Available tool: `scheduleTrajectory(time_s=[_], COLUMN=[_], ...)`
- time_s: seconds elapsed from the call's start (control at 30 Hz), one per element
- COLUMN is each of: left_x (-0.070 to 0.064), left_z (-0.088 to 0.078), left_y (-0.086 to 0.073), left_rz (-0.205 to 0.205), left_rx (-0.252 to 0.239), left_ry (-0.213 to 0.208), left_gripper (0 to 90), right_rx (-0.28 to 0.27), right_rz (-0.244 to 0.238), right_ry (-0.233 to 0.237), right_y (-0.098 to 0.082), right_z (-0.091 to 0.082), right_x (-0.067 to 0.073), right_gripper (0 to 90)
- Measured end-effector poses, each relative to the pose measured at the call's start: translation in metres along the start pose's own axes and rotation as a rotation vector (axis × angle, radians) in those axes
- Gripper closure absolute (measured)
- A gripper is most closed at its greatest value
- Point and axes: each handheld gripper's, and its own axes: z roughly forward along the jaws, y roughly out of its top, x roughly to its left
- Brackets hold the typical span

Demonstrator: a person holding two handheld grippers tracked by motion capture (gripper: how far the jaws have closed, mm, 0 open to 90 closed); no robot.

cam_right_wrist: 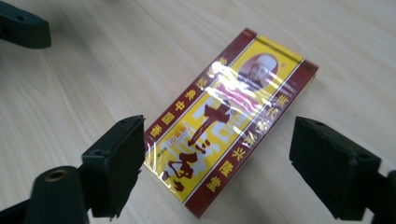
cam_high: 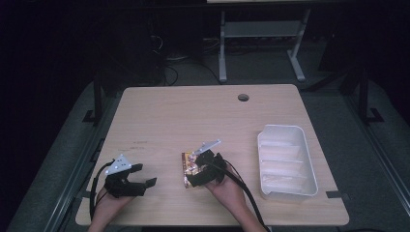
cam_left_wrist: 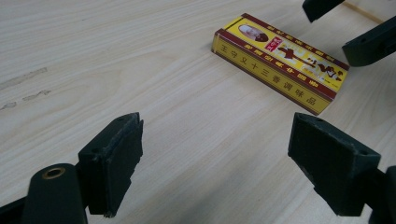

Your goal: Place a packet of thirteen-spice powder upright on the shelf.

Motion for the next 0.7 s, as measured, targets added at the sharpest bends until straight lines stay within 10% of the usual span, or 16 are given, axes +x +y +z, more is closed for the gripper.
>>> scheduleTrajectory(time_s=[0.7], left_x=[-0.012], left_z=[0.007], left_y=[0.004], left_rz=[0.026], left_rx=[0.018], left_ry=[-0.041], left_gripper=[17.3], right_rx=[0.087], right_rz=[0.067], right_ry=[0.146], right_y=[-0.011], right_z=[0.008], right_x=[0.003], right_gripper=[30.4])
